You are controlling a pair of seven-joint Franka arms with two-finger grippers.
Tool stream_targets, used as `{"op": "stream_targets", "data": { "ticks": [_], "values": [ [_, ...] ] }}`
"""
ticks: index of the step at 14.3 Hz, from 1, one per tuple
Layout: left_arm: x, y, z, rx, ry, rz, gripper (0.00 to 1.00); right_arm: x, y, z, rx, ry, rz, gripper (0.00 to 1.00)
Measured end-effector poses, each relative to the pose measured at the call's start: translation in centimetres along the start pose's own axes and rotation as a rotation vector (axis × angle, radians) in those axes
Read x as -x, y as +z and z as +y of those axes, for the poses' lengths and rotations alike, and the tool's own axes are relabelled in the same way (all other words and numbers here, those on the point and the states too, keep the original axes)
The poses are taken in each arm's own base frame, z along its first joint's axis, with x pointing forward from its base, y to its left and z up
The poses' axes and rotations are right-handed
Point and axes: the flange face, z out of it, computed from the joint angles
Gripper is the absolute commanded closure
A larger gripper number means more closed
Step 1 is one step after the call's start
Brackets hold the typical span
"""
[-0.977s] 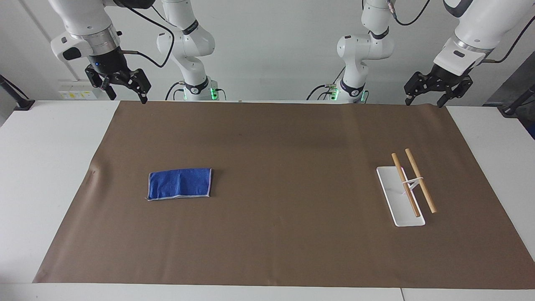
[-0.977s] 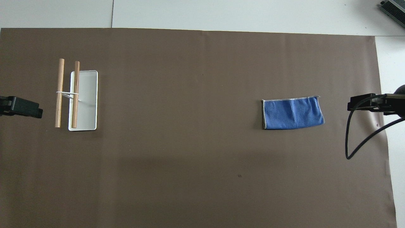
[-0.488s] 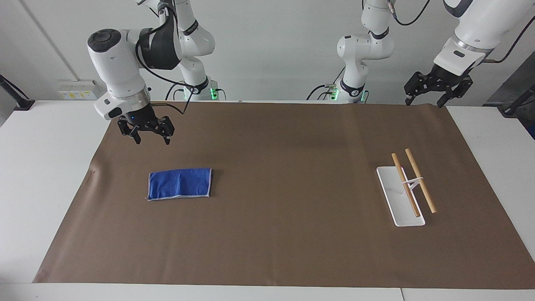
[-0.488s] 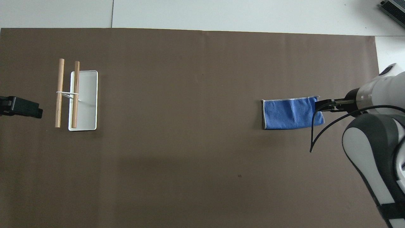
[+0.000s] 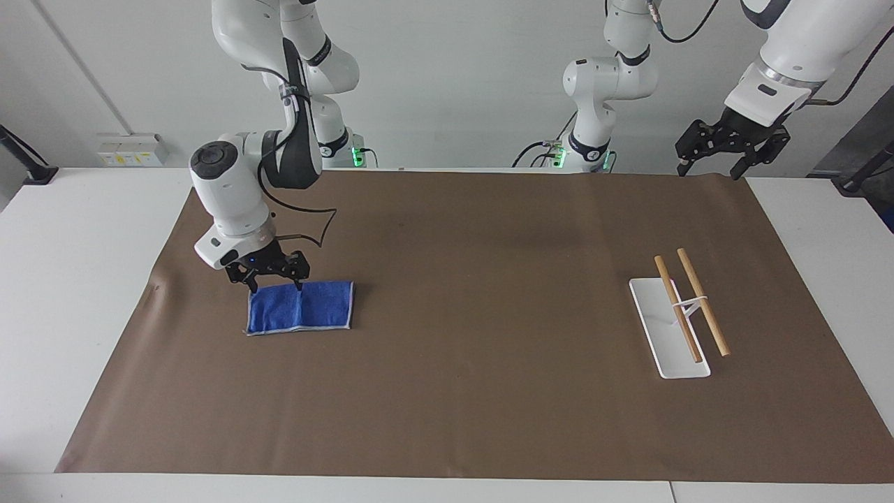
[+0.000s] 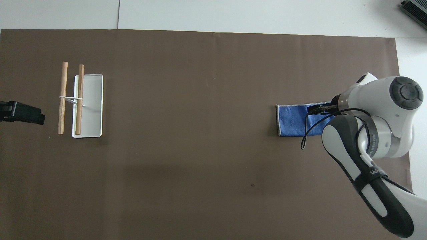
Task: Right arm passes towel to left arm to hang
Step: 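Grasp the blue towel with the right gripper and lift it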
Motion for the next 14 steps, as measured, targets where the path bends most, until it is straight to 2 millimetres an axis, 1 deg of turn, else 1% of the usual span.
{"op": "stream_targets", "data": {
  "ticks": [3, 6, 9, 12, 13, 14],
  "values": [
    [0.0, 0.0, 0.0, 0.000, 0.000, 0.000, 0.00, 0.4, 3.7, -0.8, -0.002, -0.011, 0.008, 0.00],
    [0.0, 0.0, 0.0, 0.000, 0.000, 0.000, 0.00, 0.7, 6.1, -0.8, 0.004, -0.026, 0.023, 0.00],
    [0.0, 0.0, 0.0, 0.000, 0.000, 0.000, 0.00, 0.8, 6.7, -0.3, 0.005, -0.080, 0.016, 0.00],
    [0.0, 0.0, 0.0, 0.000, 0.000, 0.000, 0.00, 1.2, 7.0, 0.0, -0.014, -0.066, 0.013, 0.00],
    [0.0, 0.0, 0.0, 0.000, 0.000, 0.000, 0.00, 1.3, 7.1, 0.0, -0.026, -0.054, 0.015, 0.03],
    [0.0, 0.0, 0.0, 0.000, 0.000, 0.000, 0.00, 1.4, 7.2, -0.1, -0.032, -0.049, 0.016, 0.31]
  ]
}}
